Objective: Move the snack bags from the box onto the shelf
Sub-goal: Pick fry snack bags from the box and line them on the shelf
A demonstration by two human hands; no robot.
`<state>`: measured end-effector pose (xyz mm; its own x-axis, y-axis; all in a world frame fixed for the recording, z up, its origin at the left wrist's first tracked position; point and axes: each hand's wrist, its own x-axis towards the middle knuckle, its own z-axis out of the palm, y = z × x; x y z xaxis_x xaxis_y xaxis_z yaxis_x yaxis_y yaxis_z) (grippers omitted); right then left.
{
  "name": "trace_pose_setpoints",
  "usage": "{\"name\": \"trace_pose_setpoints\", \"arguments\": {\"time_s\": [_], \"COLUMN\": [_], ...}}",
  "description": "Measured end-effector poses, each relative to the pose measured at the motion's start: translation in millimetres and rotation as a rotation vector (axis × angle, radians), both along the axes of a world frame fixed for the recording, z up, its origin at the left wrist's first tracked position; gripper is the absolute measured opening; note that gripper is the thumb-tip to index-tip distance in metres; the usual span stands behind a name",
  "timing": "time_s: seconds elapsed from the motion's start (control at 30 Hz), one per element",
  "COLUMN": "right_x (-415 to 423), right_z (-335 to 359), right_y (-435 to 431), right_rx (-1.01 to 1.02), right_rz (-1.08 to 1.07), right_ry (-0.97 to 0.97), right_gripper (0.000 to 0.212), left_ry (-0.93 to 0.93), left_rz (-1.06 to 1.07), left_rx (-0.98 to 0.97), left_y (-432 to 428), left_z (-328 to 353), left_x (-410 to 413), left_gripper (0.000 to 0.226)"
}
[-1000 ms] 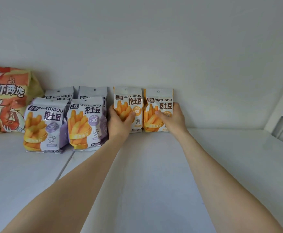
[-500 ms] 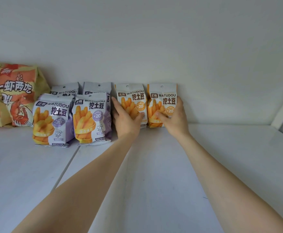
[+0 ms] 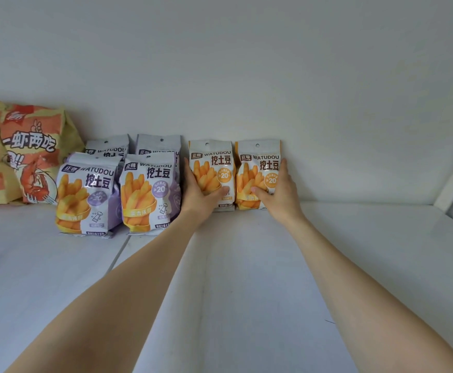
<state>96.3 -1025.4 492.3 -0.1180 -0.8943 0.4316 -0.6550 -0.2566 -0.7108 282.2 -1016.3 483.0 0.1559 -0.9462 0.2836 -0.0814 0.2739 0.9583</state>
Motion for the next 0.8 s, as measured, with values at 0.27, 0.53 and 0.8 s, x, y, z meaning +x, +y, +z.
{"name": "trace_pose_setpoints", "arguments": {"time_s": [0.27, 0.53, 0.8], "right_x": [1, 1, -3], "right_z": [5, 6, 18], "right_y": [7, 19, 45], "right_rx": [0.062, 0.062, 0.027], "right_rz": [-0.078, -0.096, -0.163], "right_ry": [0.146, 0.192, 0.383], "right_gripper": [0.106, 0.107, 0.096], "left_ry": [-0.186, -0.384, -0.506], "left_rz": [0.243, 0.39, 0.384], "left_rx": [0.059, 0.0, -0.063], "left_y": [11, 21, 50], "left_z": [5, 7, 15], "left_x": [-12, -22, -31], "left_gripper": [0.12, 0.116, 0.102]}}
